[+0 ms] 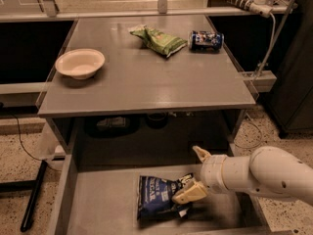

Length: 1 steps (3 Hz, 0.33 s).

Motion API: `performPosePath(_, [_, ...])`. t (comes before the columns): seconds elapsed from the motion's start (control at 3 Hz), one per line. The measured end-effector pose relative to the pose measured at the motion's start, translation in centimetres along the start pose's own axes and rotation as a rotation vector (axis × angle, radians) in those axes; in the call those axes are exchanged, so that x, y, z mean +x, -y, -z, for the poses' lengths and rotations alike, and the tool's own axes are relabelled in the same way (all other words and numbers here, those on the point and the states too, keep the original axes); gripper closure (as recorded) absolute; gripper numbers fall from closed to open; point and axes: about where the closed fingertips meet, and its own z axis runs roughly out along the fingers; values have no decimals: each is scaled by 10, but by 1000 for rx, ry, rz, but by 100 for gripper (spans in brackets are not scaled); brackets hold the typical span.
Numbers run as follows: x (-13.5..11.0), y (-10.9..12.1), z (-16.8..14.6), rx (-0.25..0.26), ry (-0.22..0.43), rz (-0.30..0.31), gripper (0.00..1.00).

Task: Place blue chip bag into top drawer

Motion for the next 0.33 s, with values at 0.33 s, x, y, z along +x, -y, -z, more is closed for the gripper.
performPosePath(0.33, [0,0,0,0,0,0,0])
